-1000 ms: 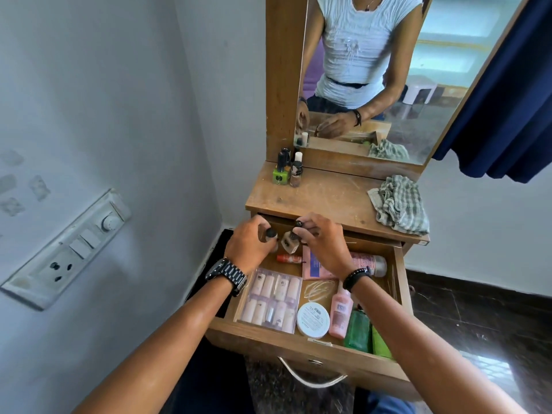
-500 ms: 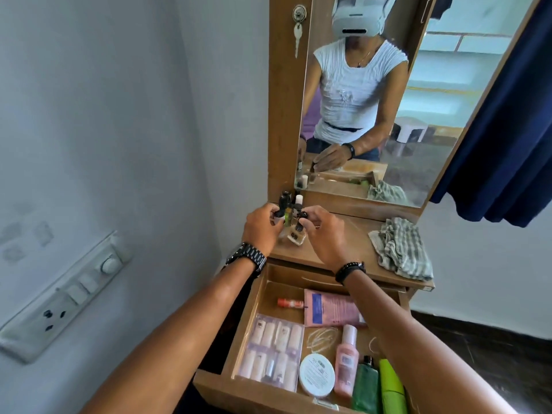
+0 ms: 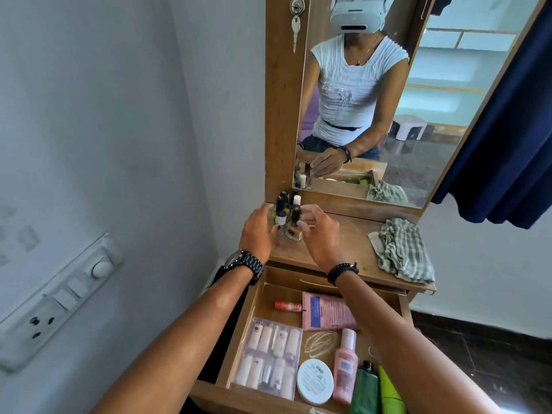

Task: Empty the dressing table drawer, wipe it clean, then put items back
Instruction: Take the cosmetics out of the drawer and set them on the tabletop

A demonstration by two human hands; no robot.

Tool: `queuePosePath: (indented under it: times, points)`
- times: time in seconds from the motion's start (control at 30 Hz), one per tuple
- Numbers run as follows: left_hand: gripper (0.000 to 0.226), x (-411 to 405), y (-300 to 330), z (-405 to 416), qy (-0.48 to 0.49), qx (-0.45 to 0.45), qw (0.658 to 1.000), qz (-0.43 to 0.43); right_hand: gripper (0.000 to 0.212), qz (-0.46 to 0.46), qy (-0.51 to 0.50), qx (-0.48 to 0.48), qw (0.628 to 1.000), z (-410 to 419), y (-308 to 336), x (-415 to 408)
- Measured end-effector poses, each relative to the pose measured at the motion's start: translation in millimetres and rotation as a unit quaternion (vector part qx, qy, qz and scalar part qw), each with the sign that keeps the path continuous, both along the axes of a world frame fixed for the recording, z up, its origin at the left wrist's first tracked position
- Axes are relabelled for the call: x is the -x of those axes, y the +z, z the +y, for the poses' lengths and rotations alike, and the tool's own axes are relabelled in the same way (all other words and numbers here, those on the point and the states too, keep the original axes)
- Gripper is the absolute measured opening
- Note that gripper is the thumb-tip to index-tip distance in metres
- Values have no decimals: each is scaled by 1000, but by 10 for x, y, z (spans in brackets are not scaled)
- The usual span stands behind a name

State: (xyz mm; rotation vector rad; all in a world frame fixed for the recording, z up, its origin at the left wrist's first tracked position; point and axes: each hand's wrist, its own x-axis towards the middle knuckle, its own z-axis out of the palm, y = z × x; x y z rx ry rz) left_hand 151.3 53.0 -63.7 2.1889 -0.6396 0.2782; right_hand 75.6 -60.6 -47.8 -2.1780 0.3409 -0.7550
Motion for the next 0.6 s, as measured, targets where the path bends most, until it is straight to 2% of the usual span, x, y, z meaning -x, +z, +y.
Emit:
queuePosePath:
  times: [0.17,0.27,0.4,0.5,0.6]
  points:
    - [30,340,-59,209,3,47,999,-1,17,-32,-19,-36,999,57,-74,267]
    - [20,623,-278,312,-26,47,997,55,9,-23,2,-72,997,148,-241,542]
    - [20,822,-660,373,-69,-27,989,131,12,26,26,-66,997,283,-627,790]
    - [27,865,-790,361,-87,-132,977,145,13,111,54,-14,992,342,-873,867]
    - [33,901,-837,309,-98,-181,968,143,13,192,81,69,976,325,-1038,891]
